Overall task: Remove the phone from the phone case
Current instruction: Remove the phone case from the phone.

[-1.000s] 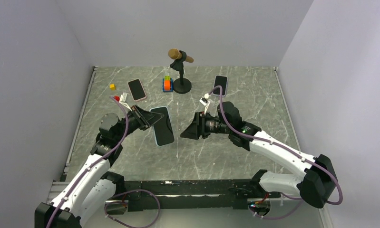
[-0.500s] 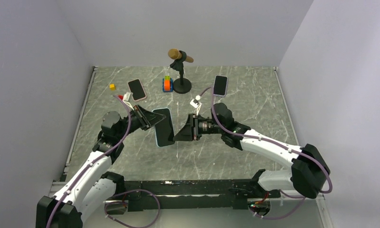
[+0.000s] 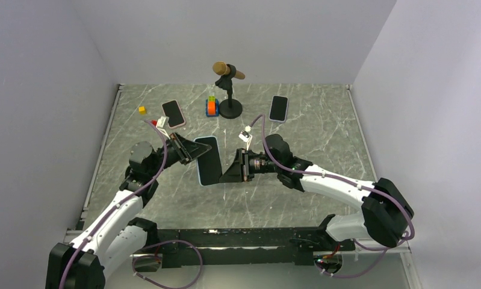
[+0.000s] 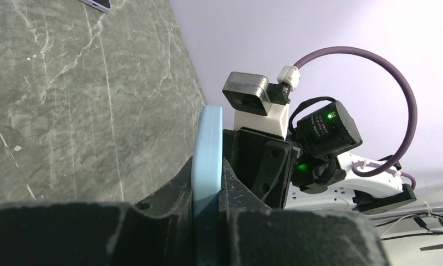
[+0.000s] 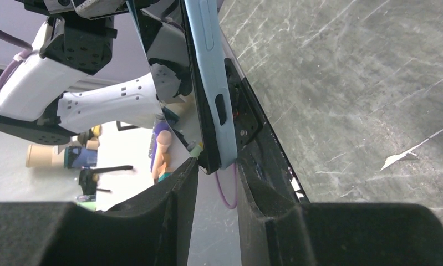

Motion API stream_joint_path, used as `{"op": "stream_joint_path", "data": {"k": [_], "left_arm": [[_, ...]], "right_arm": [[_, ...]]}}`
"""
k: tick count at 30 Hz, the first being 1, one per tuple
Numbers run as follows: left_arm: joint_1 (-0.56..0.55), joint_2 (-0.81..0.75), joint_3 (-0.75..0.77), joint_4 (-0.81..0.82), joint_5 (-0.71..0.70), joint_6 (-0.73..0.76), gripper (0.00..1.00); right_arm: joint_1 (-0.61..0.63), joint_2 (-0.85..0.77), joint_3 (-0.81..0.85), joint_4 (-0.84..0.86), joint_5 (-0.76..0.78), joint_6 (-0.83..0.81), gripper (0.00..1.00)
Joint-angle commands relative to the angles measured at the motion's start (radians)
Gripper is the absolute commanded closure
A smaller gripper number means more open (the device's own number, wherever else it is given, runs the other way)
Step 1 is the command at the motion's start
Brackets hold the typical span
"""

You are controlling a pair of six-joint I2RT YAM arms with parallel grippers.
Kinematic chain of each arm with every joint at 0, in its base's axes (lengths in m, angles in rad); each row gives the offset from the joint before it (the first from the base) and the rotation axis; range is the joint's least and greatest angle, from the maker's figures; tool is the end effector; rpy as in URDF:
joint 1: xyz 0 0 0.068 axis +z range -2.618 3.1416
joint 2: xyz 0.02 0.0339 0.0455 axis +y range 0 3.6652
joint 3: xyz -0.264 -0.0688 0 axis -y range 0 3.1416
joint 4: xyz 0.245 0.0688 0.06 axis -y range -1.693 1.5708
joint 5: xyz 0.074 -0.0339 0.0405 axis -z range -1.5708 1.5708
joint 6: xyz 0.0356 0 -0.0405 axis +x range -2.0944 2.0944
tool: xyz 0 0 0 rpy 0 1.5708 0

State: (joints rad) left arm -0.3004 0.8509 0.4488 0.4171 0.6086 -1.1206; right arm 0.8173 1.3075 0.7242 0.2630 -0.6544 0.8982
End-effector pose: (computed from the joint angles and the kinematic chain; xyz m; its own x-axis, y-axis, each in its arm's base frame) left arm 0.1832 -0.0781 0.2729 -0.7040 -0.5552 -0.4428 0.3562 0.2634 -0.8965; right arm 0.1798 0.2233 0.2513 -0.8960 -0.0480 -0.4414 -0.4383 0.2553 0.8618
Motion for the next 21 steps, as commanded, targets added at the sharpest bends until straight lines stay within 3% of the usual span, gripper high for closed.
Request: {"op": "stream_joint_path", "data": {"k": [1, 6, 14, 21], "left_arm": [[0.004, -0.004, 0.017, 0.091, 0.018, -0.011, 1.0], [0.005, -0.03, 0.058, -0.036, -0.008, 0.078, 1.0], [0.004, -0.039, 0.092, -0.084, 0.001, 0.116, 1.0], [0.004, -0.036, 0.059, 0.004, 0.029, 0.043, 1.0]], "right_arm": [[0.006, -0.039, 0.036, -0.035, 0.035, -0.033, 0.65], [0.049, -0.067, 0.131, -0.234, 0.151, -0.157, 0.59], [0.067, -0.011, 0.104, -0.086, 0.092, -0.077, 0.65], [0.07, 0.03, 0.084, -0.018, 0.084, -0.047, 0.63]]}}
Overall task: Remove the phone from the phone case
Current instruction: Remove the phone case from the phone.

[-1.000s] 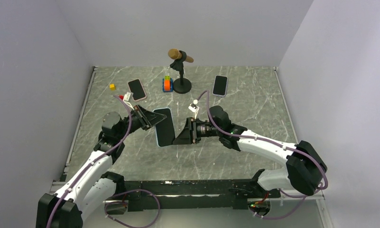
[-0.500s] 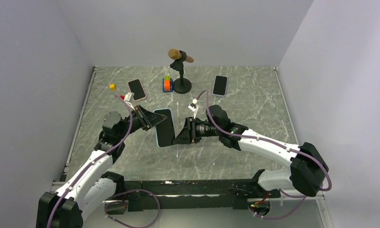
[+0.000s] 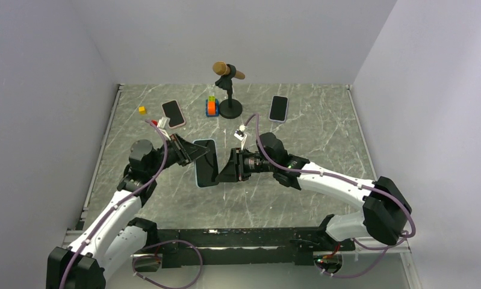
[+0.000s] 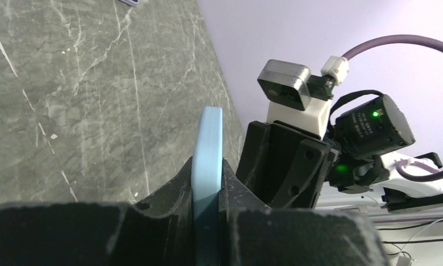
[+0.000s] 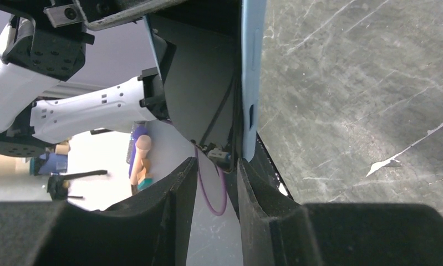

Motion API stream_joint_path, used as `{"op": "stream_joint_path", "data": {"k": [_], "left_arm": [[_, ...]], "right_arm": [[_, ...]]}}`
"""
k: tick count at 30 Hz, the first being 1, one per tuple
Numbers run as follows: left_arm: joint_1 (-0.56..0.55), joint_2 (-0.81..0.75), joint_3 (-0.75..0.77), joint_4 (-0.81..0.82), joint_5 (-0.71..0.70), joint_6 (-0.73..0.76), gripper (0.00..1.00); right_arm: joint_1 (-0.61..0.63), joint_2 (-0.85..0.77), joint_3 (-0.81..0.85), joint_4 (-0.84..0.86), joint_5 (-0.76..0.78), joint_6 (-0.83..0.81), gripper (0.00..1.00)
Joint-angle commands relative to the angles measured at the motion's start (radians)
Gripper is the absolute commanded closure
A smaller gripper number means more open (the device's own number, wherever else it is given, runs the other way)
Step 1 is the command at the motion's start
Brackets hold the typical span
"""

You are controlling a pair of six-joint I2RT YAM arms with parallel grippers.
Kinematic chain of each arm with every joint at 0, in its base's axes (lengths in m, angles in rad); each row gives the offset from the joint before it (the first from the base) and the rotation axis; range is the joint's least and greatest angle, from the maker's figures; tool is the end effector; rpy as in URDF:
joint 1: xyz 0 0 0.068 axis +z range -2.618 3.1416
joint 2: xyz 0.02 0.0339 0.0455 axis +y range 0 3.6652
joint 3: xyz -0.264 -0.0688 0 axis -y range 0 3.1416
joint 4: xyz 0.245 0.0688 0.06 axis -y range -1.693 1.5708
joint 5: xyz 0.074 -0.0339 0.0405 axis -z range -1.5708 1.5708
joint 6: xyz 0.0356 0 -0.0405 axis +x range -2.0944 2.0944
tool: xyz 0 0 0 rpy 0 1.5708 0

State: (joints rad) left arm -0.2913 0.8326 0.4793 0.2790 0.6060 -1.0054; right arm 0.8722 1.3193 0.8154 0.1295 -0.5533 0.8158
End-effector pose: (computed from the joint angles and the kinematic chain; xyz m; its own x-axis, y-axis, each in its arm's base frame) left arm 0.1819 -0.0757 0.2726 -0.6968 -0.5156 -0.4986 0.3579 0.3524 -0.8647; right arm 0.1753 0.2378 0.2653 -0.8647 -0.0662 -0.4979 -0.4907 0.3223 0.8095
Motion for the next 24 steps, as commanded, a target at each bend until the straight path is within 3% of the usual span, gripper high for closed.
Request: {"op": "stream_joint_path", "data": {"k": [1, 8, 24], "left_arm": [[-0.004, -0.012, 0.012, 0.185, 0.04, -0.103, 1.0], [-0.005, 0.071, -0.08, 0.514, 0.088, -0.334, 1.0], [-0.065, 0.093, -0.093, 0.518, 0.091, -0.329, 1.0]], "right_arm": [[0.015, 0.021, -0.009, 0.113, -0.011, 0.036, 0.63], [0.015, 0.026, -0.019, 0.146, -0.023, 0.052, 0.63], [-0.037, 0.11, -0.031, 0.627, -0.14, 0.367, 0.62]]}}
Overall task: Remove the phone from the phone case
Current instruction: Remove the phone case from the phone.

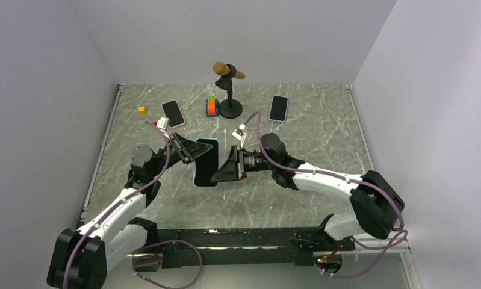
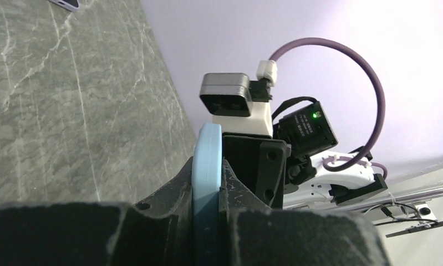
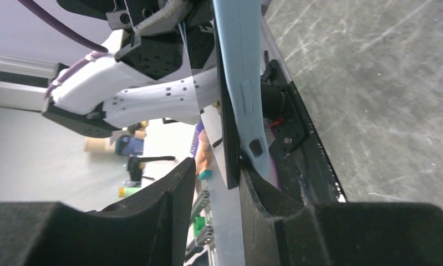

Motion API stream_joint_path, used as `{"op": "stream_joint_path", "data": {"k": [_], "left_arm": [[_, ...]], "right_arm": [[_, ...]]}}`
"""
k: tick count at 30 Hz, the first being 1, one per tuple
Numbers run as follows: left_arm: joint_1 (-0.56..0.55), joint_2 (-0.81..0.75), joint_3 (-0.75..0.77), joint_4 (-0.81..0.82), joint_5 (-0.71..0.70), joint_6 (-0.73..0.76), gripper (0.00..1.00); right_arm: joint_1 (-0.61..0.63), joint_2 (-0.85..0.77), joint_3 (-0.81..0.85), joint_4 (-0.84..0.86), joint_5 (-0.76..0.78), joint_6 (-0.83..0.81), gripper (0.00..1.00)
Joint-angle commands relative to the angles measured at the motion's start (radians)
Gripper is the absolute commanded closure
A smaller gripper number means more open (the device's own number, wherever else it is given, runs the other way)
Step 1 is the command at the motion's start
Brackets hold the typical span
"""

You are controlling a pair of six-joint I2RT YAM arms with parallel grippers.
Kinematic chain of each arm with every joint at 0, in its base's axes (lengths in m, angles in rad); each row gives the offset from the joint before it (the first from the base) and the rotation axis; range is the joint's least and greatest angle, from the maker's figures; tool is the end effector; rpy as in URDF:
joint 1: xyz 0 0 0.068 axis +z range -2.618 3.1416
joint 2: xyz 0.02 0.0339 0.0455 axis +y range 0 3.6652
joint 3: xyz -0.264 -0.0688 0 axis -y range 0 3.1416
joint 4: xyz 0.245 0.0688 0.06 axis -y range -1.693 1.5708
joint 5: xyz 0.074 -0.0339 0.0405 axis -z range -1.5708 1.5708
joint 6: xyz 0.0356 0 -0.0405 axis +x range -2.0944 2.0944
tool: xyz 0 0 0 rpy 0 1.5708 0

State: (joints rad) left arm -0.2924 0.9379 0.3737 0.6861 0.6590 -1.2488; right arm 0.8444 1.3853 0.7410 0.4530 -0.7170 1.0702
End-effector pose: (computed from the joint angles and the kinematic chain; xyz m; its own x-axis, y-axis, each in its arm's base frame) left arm 0.1894 -0.0798 0.2585 -0.7314 -0.5630 -0.3847 0.3667 0.1509 -0.9180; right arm 0.1832 0.2415 0.2546 -0.9309 -0.0521 -0.3616 -0.3653 0.1335 0.9213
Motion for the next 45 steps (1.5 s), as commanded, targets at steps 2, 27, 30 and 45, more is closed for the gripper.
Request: {"op": "stream_joint_path", "data": {"k": [2, 27, 30, 45], "left_arm": [[-0.082, -0.009, 0.013, 0.118, 0.029, -0.087, 1.0], [-0.116, -0.18, -0.003, -0.127, 0.037, 0.259, 0.27], [-0.116, -0.191, 0.001, -0.153, 0.038, 0.296, 0.31], [-0.116, -0.214, -0.1, 0.05, 0.074, 0.222, 0.31]], "right_arm": [[-0.014, 0.075, 0.04, 0.365, 0.024, 0.156, 0.62], [-0.249, -0.045, -0.09, 0.522, -0.14, 0.32, 1.0], [-0.252, -0.056, -0.083, 0.519, -0.147, 0.324, 1.0], [-0.259, -0.07, -0.093, 0.575, -0.153, 0.369, 1.0]]}}
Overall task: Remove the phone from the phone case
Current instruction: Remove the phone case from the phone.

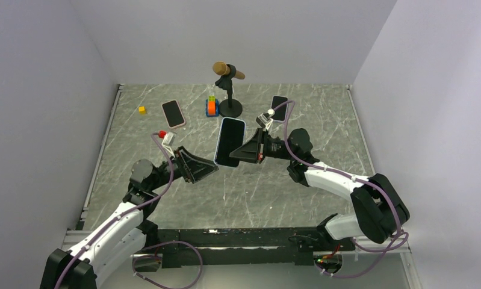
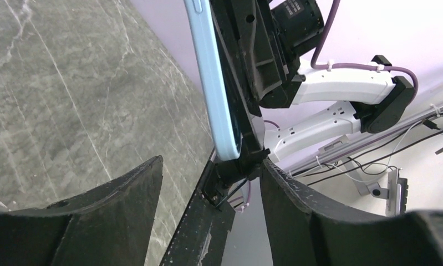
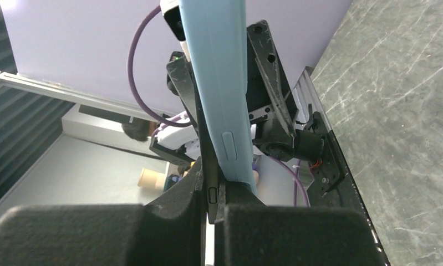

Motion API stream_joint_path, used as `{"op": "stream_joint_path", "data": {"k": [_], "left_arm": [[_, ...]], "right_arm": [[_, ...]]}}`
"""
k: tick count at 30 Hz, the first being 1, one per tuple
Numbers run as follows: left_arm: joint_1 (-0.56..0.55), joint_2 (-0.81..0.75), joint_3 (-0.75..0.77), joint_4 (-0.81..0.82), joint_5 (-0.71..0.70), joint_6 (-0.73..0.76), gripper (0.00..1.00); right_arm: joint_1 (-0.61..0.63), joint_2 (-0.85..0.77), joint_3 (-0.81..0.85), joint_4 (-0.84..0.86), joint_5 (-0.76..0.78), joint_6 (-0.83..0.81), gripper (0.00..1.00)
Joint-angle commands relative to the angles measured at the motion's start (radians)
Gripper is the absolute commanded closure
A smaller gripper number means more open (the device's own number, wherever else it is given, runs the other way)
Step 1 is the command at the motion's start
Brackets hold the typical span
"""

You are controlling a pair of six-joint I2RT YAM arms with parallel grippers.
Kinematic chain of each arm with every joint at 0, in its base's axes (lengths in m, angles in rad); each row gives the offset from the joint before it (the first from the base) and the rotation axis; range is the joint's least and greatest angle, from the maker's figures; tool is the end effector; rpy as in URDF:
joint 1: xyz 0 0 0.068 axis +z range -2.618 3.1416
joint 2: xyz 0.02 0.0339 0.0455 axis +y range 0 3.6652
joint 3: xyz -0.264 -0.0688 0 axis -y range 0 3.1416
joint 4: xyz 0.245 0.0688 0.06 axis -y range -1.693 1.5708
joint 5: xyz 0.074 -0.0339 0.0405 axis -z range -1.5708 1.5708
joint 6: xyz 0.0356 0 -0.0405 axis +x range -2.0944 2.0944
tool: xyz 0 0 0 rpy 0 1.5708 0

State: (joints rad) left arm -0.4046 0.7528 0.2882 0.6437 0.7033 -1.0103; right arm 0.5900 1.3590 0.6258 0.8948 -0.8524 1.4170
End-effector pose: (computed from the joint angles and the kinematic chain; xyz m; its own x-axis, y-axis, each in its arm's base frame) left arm 0.1498 -0.0892 0.2559 -0.6627 -0.4189 -0.6207 0.6093 0.1802 -0.7722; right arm 0.2201 0.1796 0.2679 -0.9515 0.1456 -0.2709 -0.2828 -0.0680 0.9568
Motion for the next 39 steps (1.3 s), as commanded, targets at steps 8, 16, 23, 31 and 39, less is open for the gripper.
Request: {"op": "stream_joint_path", "data": {"k": [8, 16, 23, 31, 39], "left_arm": [[-0.003, -0.012, 0.02, 0.038, 0.033, 0.013, 0.35], [-0.005, 0.053, 0.042, 0.095, 0.02, -0.024, 0.32], [-0.006, 0.142, 0.121, 0.062, 0.027, -0.005, 0.43], [-0.012, 0.208, 0.17, 0.092, 0.064, -0.017, 0.61], [-0.034, 0.253, 0.242, 0.004, 0.098, 0.037, 0.89]], "right_arm": [[-0.005, -0.047, 0.027, 0.132, -0.032, 0.023, 1.0], [-0.002, -0.041, 0.027, 0.144, -0.038, 0.026, 1.0], [0.008, -0.039, 0.032, 0.119, -0.059, -0.001, 1.0], [0.011, -0.041, 0.006, 0.113, -0.065, -0.02, 1.0], [0.013, -0.048, 0.02, -0.051, -0.066, -0.141, 1.0]]}}
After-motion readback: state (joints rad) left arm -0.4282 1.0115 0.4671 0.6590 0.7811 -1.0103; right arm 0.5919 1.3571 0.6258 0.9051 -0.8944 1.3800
